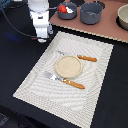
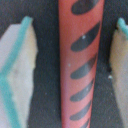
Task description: Place the fish, sausage, and tomato into the frying pan.
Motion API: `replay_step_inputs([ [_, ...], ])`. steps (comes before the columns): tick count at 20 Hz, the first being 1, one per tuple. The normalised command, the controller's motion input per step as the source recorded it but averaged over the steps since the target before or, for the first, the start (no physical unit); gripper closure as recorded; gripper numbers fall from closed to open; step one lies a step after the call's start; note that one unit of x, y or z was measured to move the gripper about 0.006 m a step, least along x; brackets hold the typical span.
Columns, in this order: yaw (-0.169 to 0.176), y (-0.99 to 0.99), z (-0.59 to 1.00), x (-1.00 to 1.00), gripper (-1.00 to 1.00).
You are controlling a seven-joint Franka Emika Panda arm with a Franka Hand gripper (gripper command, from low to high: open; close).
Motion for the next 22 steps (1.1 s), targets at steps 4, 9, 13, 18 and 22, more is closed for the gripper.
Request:
replay_step_inputs([
  [4,0.041,0.00,-0.08,-0.12,1.00],
  [9,0.006,0.04,0.80,0.00,1.00],
  [13,-0.001,0.28,1.00,0.14,1.00],
  [18,-0.043,0.59,1.00,0.52,1.00],
  [22,-0.064,0.69,1.00,0.70,1.00],
])
